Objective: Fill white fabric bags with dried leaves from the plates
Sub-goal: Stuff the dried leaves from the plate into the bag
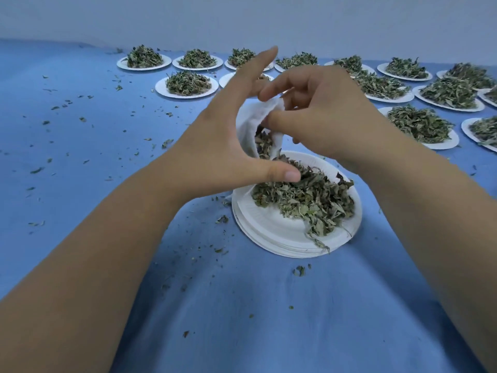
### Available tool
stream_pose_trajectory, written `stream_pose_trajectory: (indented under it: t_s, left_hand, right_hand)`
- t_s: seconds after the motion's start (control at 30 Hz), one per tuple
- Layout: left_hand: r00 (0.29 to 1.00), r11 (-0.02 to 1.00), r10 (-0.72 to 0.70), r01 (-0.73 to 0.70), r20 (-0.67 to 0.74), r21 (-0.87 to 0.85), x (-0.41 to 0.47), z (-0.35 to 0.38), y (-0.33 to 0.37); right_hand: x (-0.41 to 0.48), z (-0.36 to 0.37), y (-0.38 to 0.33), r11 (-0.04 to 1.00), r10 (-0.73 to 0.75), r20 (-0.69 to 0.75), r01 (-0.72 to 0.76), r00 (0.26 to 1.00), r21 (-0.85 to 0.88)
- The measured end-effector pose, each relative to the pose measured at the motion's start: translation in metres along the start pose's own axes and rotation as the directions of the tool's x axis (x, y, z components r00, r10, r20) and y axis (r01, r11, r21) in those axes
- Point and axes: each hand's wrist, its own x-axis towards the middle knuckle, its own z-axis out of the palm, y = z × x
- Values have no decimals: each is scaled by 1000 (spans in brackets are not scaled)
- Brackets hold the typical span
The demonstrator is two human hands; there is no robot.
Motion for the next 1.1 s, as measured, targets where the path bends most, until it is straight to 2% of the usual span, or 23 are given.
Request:
stream_pose_trajectory:
  t_s: [0.2, 0.27, 0.33, 0.43, 0.5, 0.57, 0.63, 0.73, 0.83, 1.1]
  left_hand:
    - [998, 997, 44, -46, -39, -53, 2, -5, -12]
    - [998, 996, 25, -29, -55, -86, 4, -5, -16]
    - [997, 996, -17, 11, -74, -89, 6, -5, -18]
    - [992, 997, -66, 61, -105, -50, 7, -4, -21]
    - [990, 997, -75, 76, -121, 5, 6, -4, -21]
    - [984, 995, -90, 94, -157, 22, 6, -6, -22]
    - [978, 993, -101, 109, -182, 34, 5, -8, -22]
    - [973, 990, -130, 139, -193, 33, 5, -9, -24]
    - [971, 989, -134, 144, -196, 41, 5, -8, -25]
    - [971, 987, -129, 146, -202, 73, 5, -6, -25]
  right_hand:
    - [14, 2, -8, 966, 91, 2, -88, 996, 244]
    - [15, 2, -7, 928, 130, 25, -130, 991, 348]
    - [14, 4, -6, 913, 130, 56, -142, 990, 383]
    - [9, 5, -3, 939, 105, 41, -112, 994, 324]
    - [5, 4, -1, 964, 66, -28, -56, 997, 259]
    - [-1, 3, -1, 984, -19, -136, 43, 991, 173]
    - [-9, 0, 0, 990, -107, -182, 122, 978, 76]
    - [-22, -6, 5, 993, -111, -68, 108, 991, -39]
    - [-30, -3, 9, 999, -52, 79, 53, 996, -12]
    - [-32, 17, 11, 984, -68, -93, 82, 993, 157]
